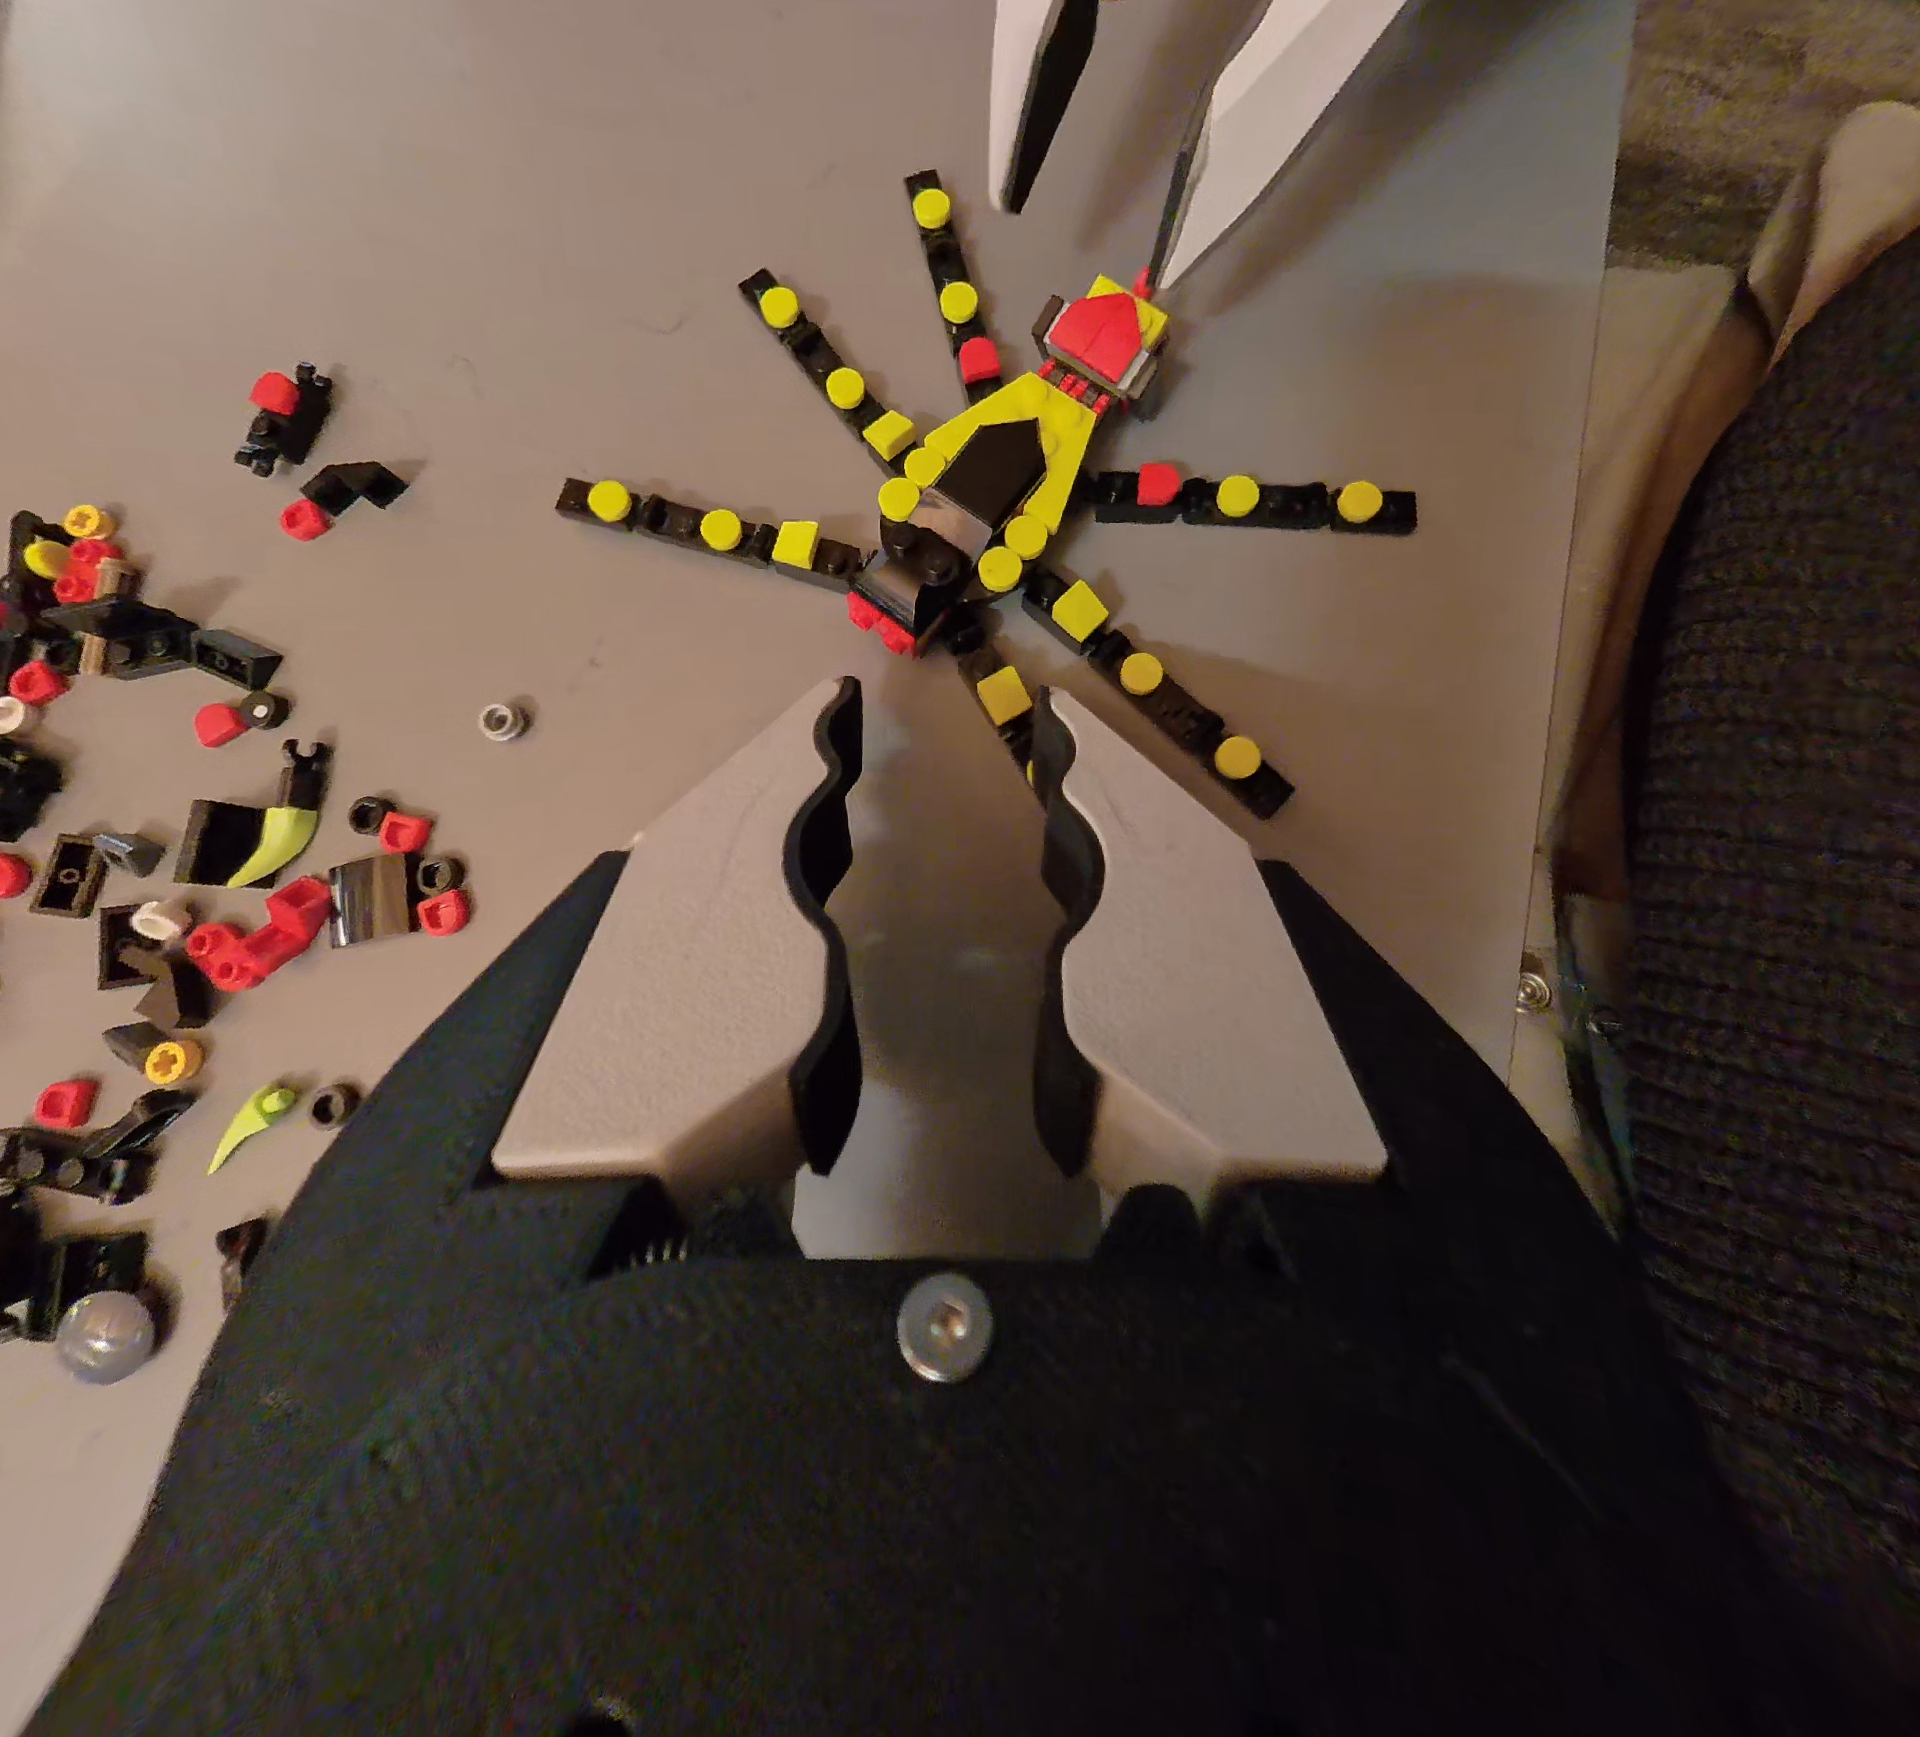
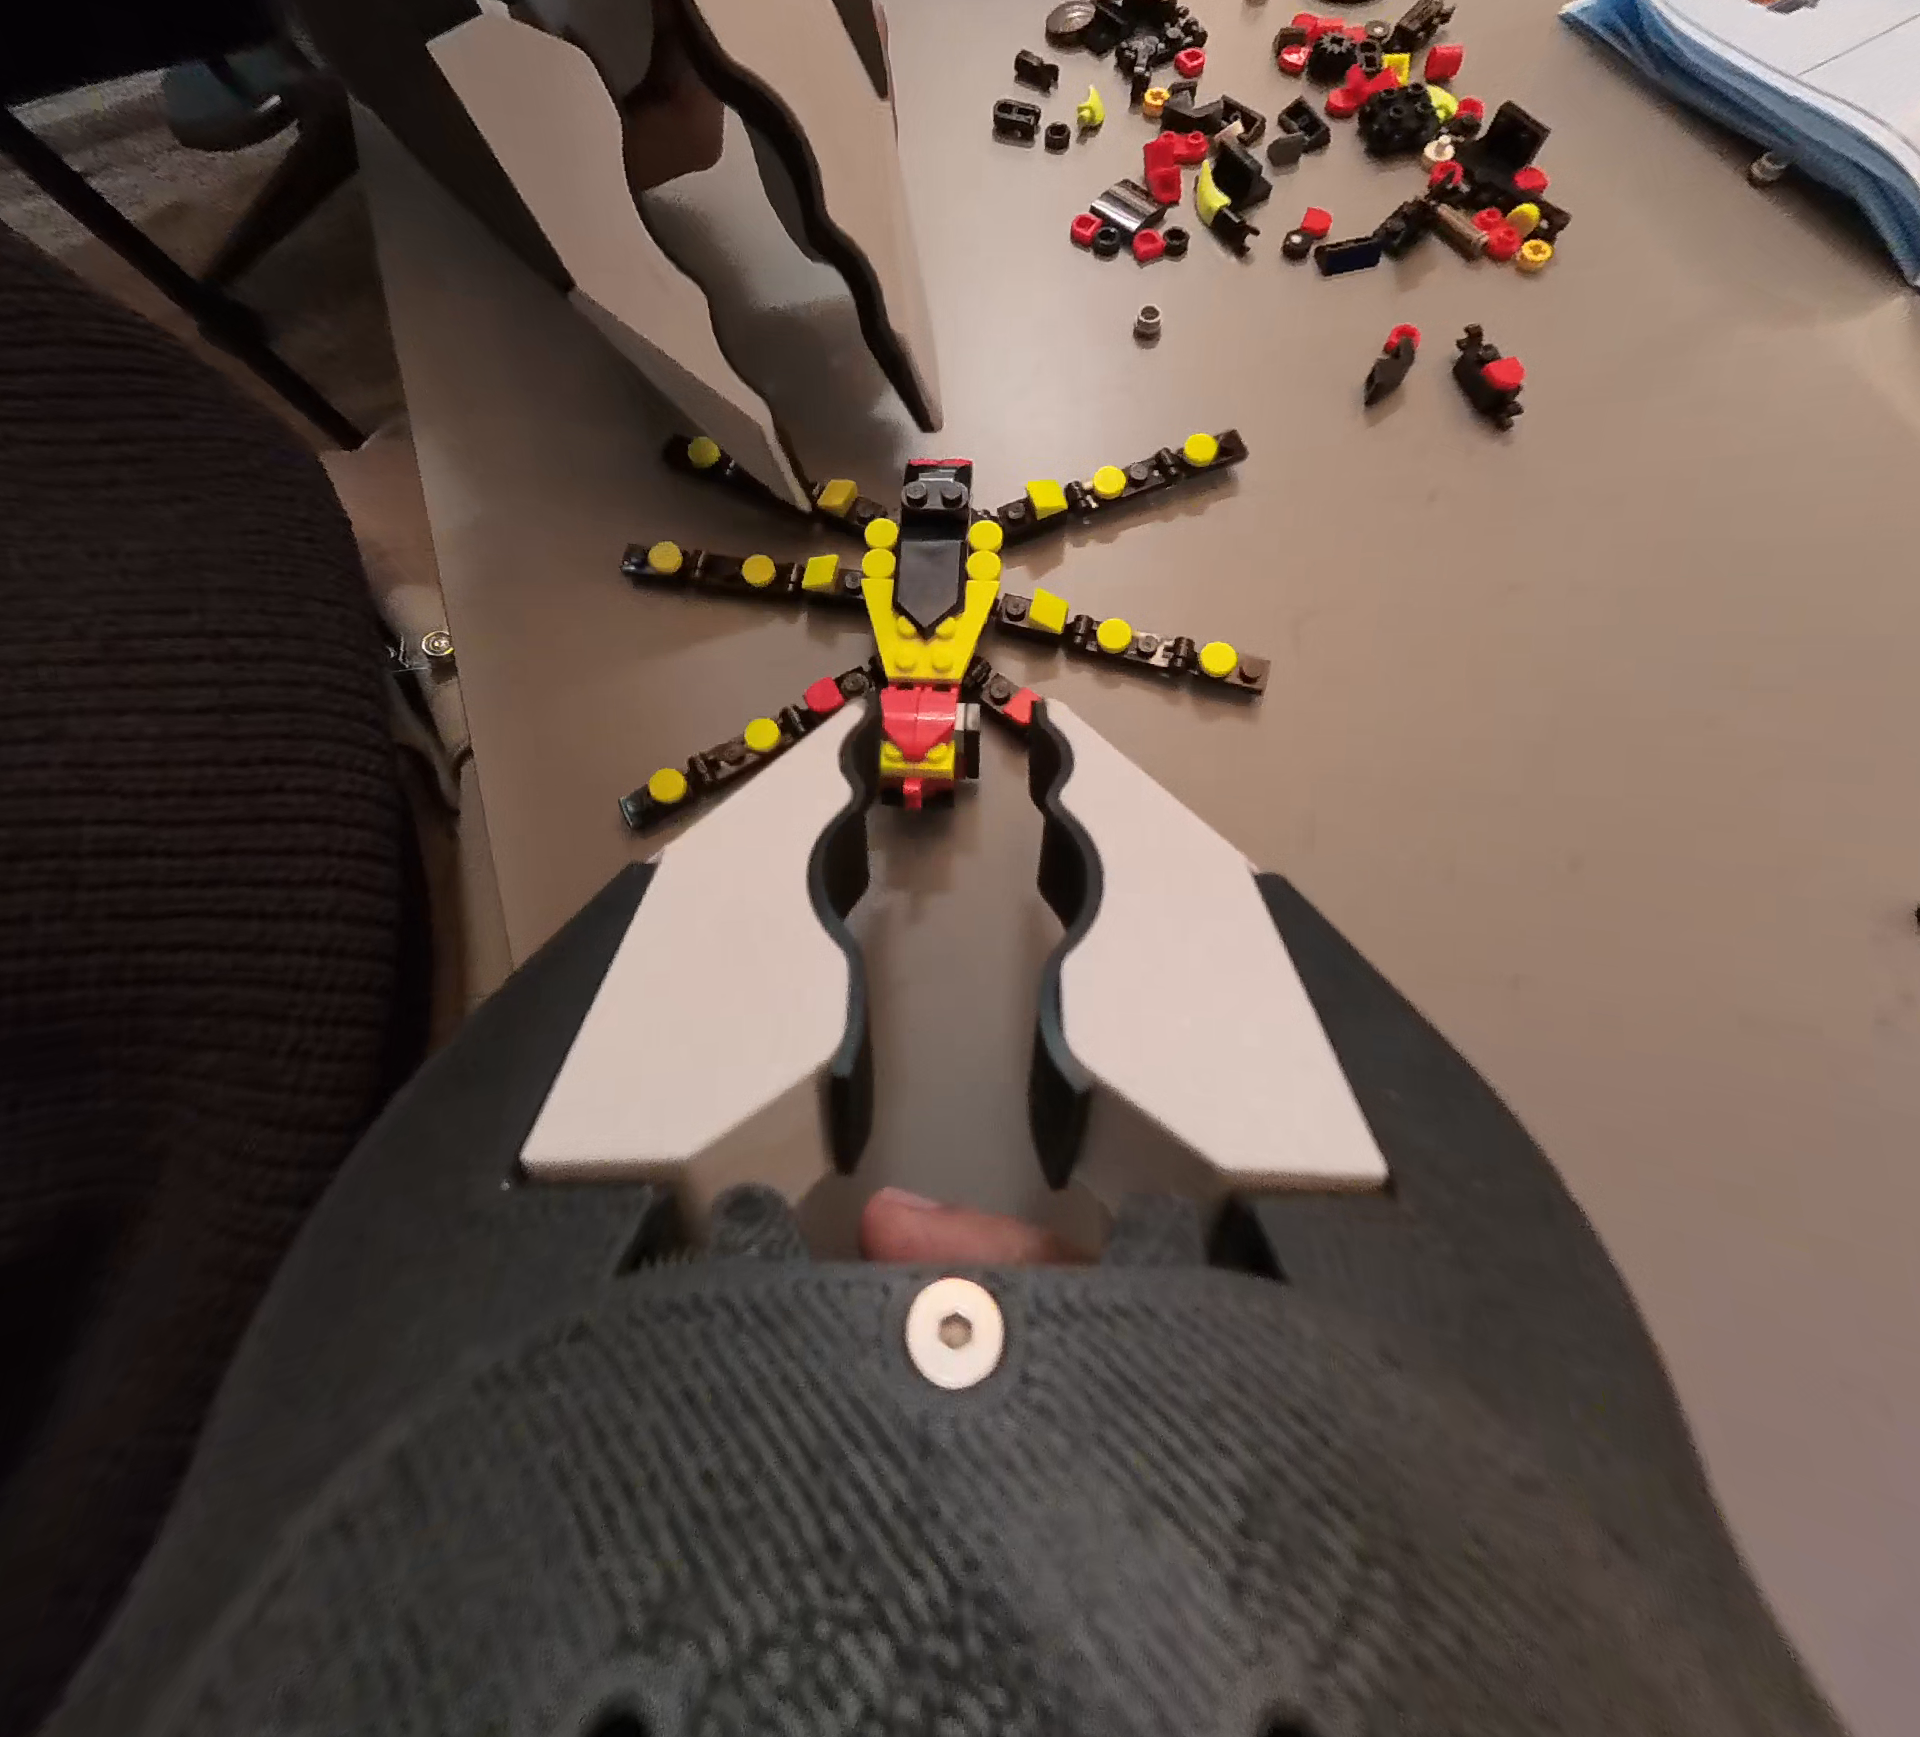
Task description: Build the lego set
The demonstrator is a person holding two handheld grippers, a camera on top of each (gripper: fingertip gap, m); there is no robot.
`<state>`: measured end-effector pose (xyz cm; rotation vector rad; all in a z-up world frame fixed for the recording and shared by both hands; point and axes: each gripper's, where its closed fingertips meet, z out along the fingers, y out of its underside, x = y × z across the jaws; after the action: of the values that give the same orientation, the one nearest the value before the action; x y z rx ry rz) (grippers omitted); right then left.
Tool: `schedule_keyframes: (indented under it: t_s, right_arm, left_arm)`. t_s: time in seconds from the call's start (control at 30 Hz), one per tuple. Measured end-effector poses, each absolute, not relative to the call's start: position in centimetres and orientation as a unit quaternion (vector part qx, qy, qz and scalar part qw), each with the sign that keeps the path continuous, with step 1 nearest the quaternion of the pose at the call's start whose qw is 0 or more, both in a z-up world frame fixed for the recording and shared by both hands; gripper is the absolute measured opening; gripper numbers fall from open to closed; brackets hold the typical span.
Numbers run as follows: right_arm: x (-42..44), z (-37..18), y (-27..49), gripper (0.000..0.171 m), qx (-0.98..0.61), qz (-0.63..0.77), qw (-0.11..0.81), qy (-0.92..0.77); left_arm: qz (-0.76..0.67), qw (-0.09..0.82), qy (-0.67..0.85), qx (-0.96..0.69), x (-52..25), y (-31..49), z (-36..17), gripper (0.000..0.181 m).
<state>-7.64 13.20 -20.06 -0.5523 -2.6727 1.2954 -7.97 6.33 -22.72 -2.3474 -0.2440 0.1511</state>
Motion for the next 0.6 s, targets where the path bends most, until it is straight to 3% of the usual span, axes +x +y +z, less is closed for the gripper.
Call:
schedule_keyframes:
  t_s: [0.23,0.6]
  right_arm:
    - [-7.6,-21.0,14.4,0.019,-0.214,0.406,0.067,-0.886]
    - [-5.7,-21.9,13.0,0.026,-0.195,0.394,0.044,-0.897]
  left_arm:
    - [0.09,0.378,-0.12,-0.914,-9.5,5.6,-22.0,0.022]
    - [0.047,0.391,-0.082,-0.916,-6.3,7.5,-21.7,0.026]
